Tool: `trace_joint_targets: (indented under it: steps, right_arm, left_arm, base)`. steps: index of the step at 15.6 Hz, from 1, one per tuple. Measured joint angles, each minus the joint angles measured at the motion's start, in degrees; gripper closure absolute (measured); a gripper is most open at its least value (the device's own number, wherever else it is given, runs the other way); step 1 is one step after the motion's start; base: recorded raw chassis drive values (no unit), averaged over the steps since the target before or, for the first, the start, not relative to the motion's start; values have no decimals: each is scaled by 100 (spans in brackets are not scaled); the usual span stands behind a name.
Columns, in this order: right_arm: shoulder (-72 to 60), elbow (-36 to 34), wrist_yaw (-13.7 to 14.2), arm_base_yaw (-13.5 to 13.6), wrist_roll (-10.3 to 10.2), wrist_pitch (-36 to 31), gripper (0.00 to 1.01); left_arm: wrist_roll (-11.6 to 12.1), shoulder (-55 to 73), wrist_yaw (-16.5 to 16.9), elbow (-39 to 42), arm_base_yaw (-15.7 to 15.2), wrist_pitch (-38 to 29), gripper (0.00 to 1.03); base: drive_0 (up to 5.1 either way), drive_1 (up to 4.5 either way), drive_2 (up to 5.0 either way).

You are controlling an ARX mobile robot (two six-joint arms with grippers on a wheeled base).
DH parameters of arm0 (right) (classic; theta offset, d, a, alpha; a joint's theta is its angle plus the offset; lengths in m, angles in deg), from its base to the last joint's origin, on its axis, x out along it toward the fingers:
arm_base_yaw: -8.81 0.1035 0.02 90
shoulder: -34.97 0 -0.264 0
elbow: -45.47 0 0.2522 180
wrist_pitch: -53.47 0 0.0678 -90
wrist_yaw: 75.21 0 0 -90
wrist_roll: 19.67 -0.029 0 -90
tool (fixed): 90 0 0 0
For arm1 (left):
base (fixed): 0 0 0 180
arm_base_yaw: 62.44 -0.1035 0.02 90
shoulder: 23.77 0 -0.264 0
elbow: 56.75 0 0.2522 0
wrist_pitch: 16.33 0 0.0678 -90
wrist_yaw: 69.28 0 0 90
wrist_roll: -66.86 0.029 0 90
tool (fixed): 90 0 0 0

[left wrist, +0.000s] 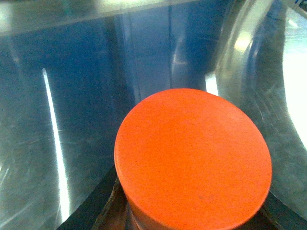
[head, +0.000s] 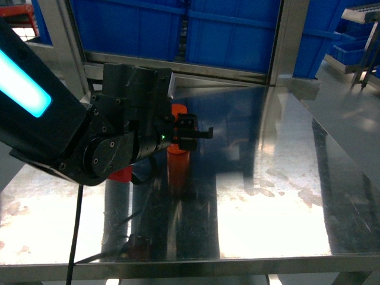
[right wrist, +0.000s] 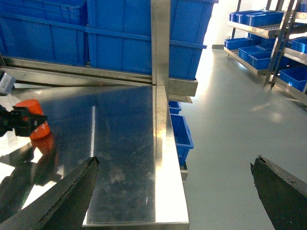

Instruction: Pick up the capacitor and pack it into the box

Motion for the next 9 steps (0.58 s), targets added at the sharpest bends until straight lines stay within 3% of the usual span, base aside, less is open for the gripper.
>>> trace_joint_targets:
  steps: [2,4,7,9]
  right_arm:
    - [0,0,2,0,-2,0,3]
    - [0,0,2,0,-2,0,3]
    - [0,0,2,0,0,0,3]
    - [0,0,-2,0,0,-2,3]
  left_arm:
    - [79,-966,2,1016,-44,-787,58]
    - [337,-2476,66,2085,-118,-1666,58]
    - [374,-4478,68,3759,-378,-1834,58]
    - [376,-4651,44,3770,-415,-1880,58]
  base:
    - [0,0,0]
    - [0,0,0]
    - [0,0,0]
    - [0,0,0]
